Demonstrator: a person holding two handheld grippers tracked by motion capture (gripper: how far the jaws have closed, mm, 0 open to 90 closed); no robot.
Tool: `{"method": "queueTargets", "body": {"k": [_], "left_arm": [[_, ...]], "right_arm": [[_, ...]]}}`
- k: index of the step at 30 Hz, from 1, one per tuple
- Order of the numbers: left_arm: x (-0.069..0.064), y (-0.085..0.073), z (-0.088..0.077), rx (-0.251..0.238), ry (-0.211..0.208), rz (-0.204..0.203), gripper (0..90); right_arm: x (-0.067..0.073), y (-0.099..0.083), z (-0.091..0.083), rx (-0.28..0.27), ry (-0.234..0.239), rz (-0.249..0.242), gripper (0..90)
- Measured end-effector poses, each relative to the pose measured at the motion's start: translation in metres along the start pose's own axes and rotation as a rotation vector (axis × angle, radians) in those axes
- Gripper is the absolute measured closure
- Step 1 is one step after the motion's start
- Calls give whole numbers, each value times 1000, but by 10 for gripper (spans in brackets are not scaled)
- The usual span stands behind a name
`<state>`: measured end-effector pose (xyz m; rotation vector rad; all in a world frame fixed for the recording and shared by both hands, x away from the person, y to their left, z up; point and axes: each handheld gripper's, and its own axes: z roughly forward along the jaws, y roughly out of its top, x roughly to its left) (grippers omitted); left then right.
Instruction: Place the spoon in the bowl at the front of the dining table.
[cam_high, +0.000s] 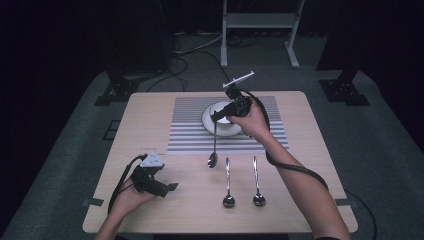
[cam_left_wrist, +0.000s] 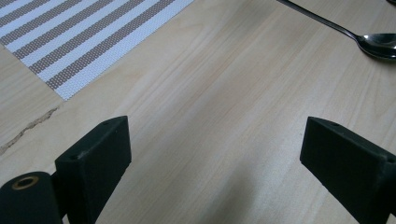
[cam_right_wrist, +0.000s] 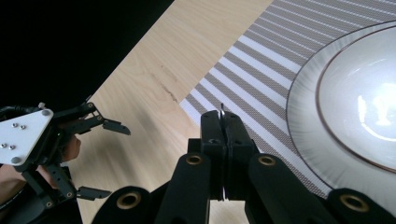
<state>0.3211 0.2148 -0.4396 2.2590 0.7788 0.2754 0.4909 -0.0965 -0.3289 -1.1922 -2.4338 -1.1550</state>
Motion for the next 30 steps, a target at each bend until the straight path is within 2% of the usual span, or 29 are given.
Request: {"method": "queueTargets", "body": {"k": [30], "left_arm": [[1,-1,-1,-6,2,-1,77]], "right_arm": [[-30,20,-19,-86,-56,77,885]]}}
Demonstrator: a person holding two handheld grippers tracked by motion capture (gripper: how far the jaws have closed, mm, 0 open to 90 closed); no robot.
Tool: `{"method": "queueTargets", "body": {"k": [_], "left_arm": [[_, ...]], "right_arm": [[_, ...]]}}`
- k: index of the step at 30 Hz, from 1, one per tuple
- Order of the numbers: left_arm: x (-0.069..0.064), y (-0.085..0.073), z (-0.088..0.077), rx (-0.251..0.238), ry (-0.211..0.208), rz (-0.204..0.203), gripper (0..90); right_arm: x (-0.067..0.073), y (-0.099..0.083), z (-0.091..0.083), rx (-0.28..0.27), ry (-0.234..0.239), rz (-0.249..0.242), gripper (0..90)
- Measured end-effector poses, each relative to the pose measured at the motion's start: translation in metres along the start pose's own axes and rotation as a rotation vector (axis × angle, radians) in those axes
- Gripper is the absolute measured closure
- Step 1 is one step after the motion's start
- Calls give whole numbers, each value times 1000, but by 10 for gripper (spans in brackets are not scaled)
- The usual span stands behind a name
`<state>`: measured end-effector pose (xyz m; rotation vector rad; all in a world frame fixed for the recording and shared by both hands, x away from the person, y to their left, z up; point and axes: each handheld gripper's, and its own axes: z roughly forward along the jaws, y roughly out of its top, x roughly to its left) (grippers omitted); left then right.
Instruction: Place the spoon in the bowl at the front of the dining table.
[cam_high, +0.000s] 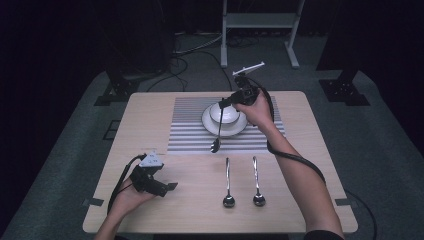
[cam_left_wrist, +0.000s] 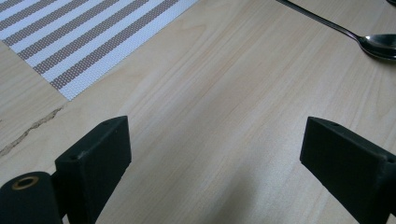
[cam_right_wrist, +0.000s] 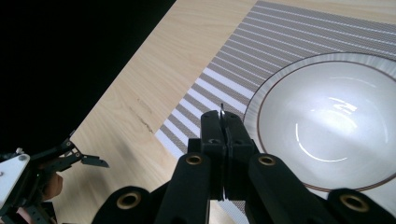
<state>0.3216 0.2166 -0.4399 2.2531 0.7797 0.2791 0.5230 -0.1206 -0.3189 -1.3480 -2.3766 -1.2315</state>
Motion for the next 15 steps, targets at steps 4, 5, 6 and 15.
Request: {"method": "queueTargets", "body": {"k": [4,5,6,15], "left_arm": [[0,0,0,-3,0,-2,77],[0,0,0,-3,-1,-3,77],[1,0,0,-3,0,-3,77],[1,-1,-1,-6,1,1,77]], "right_arm": [[-3,4,-3,-7,-13,10,885],[-4,6,-4,-13,-18,11,885],[-4,6,-5,-16,-16,15,885],[-8,17,-11,-42,-35,24,885]]}}
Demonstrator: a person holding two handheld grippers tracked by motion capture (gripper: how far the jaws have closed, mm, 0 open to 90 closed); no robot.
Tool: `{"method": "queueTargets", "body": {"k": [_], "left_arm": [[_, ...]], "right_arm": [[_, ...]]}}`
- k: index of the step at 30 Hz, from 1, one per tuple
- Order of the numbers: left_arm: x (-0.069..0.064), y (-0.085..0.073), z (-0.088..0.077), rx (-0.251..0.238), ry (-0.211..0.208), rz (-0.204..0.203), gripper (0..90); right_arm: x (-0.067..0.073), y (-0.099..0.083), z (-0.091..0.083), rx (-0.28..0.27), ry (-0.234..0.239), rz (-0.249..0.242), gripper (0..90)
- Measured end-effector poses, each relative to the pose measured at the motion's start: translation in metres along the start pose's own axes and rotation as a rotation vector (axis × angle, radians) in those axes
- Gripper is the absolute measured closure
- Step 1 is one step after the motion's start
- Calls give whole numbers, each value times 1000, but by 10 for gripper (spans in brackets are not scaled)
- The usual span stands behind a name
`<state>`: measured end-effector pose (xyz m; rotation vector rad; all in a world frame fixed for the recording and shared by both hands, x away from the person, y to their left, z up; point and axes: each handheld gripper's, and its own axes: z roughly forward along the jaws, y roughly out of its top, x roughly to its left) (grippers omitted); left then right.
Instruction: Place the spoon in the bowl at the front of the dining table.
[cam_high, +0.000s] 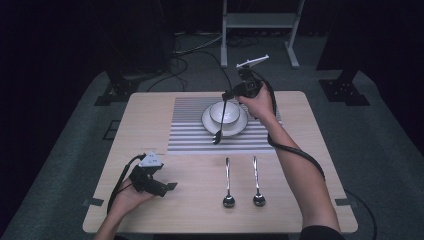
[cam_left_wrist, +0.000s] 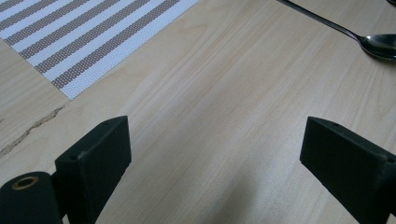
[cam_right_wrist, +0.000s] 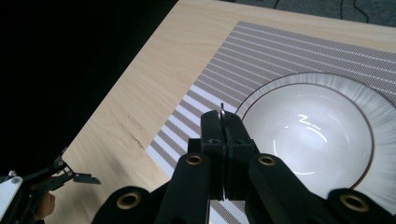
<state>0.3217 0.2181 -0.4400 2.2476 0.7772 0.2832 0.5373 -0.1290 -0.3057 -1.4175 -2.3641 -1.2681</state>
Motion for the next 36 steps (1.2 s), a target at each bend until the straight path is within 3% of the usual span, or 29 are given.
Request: {"method": "queueTargets", "body": {"k": [13,21,36], "left_arm": [[-1,1,-1,-7,3,-4,77],[0,0,-1,-5,3,-5,77],[0,-1,-1,-3,1,0,77]], "right_arm": [[-11,10,-5,-33,-22,34,885],[-20,23,-14,-78,-57,65,885],[-36,36,-14,-119,-127,114,885]]}}
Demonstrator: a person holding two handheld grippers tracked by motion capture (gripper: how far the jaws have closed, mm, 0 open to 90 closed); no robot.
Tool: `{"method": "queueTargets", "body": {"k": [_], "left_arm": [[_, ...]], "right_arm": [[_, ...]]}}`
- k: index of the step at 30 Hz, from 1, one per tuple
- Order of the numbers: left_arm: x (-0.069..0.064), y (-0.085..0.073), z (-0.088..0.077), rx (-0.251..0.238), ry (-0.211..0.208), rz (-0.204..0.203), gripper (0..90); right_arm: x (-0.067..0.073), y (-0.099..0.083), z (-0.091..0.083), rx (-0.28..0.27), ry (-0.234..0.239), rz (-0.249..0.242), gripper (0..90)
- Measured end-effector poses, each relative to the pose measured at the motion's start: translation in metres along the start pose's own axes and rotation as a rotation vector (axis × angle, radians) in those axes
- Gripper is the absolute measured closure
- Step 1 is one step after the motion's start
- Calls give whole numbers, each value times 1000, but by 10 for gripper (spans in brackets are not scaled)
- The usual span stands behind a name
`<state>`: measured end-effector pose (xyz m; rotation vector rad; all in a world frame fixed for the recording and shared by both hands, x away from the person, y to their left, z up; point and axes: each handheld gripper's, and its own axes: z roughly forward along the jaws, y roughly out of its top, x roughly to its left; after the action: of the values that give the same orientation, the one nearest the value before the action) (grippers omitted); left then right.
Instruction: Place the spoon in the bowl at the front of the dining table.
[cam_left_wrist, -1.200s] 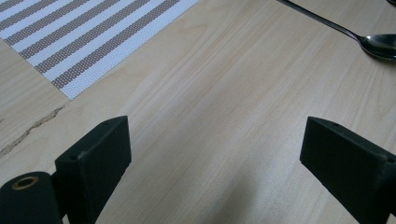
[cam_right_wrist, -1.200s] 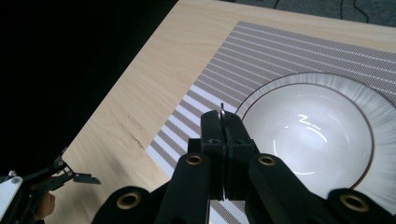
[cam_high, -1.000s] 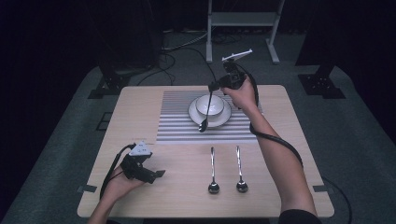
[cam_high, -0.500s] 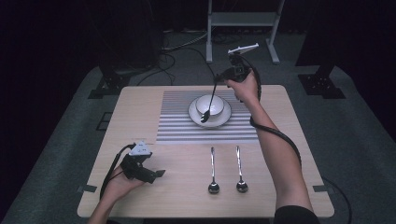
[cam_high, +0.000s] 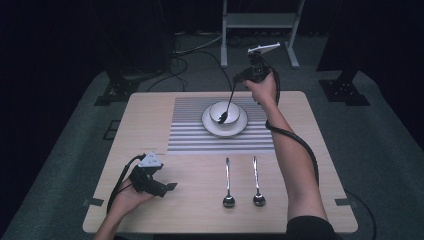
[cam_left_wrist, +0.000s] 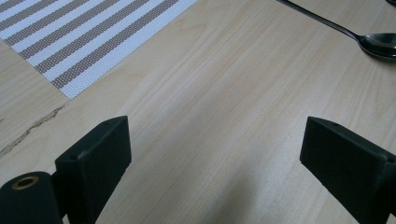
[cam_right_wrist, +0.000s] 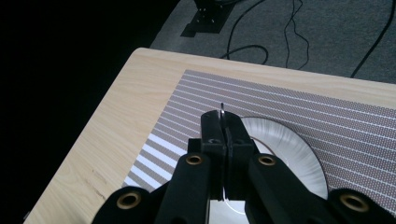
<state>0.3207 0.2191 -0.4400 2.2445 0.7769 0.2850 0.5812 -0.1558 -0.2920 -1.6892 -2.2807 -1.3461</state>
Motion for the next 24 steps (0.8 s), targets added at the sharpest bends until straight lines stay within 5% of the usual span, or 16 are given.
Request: {"method": "queueTargets", "body": {"k": [13,24], "left_arm": [[0,-2,0,3,-4,-3,77],[-1,-1,0,3,-5,1,77]], "right_arm": [[-16,2,5,-34,-29,47,885],[-28,-10,20,-3,-75,43,884]]}}
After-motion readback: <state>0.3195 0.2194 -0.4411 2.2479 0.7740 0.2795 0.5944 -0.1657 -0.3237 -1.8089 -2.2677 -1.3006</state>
